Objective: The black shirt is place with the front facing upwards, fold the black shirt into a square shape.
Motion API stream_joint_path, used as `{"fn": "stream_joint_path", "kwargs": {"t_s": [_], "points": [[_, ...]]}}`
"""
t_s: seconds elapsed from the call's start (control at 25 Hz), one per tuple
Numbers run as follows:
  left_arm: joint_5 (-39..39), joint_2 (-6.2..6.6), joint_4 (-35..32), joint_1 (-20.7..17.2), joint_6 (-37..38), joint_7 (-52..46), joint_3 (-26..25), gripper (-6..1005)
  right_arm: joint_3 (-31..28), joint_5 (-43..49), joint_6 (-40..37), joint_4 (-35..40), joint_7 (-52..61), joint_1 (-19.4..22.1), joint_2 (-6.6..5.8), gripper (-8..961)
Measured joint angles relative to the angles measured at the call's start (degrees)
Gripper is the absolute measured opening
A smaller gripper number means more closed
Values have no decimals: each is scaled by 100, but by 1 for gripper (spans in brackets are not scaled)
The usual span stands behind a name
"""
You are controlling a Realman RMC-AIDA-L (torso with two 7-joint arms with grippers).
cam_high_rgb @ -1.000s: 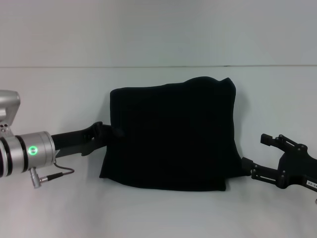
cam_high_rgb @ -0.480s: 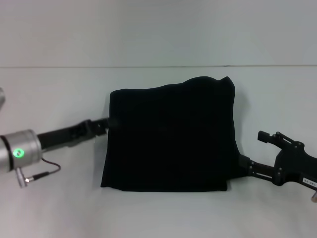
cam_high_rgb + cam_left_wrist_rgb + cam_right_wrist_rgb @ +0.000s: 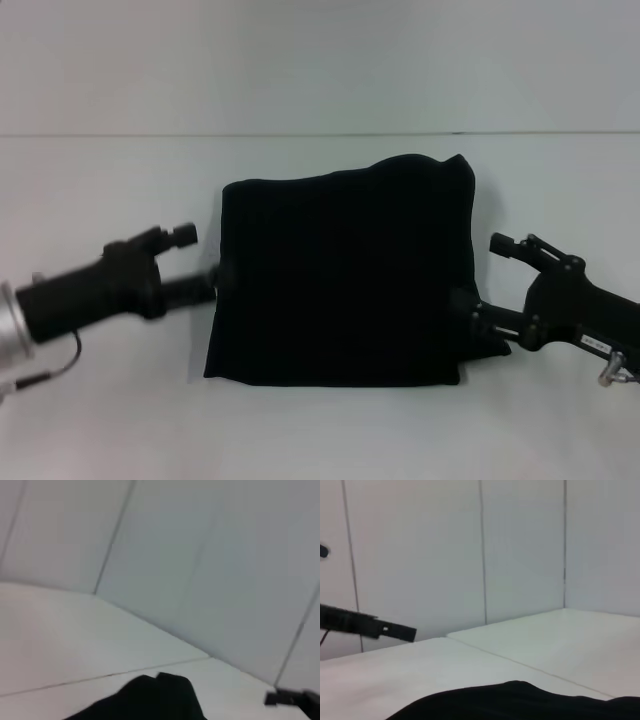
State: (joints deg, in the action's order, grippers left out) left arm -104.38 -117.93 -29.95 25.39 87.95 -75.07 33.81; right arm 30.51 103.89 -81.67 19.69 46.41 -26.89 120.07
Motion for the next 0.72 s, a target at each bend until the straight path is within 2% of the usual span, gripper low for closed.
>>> {"fn": "stream_joint_path", "kwargs": {"t_s": [0.08, 0.16, 0.28, 0.52, 0.72], "points": [[3, -62, 8, -116, 73, 445, -6, 886, 7, 0, -5, -53, -130, 0, -1, 947], [19, -184, 29, -260, 104, 886, -21, 958, -22, -33, 38, -109, -206, 8, -1, 947], [-57, -304, 31, -354, 124, 1215, 36, 965, -15, -27, 45, -130, -209, 14, -5, 946], [-542, -294, 50, -469, 109, 1252, 149, 958, 82, 23, -218, -218, -610, 407, -11, 946], [-624, -290, 56, -593, -113, 1255, 126, 952, 40, 22, -3, -478, -985, 709, -4, 947]]}}
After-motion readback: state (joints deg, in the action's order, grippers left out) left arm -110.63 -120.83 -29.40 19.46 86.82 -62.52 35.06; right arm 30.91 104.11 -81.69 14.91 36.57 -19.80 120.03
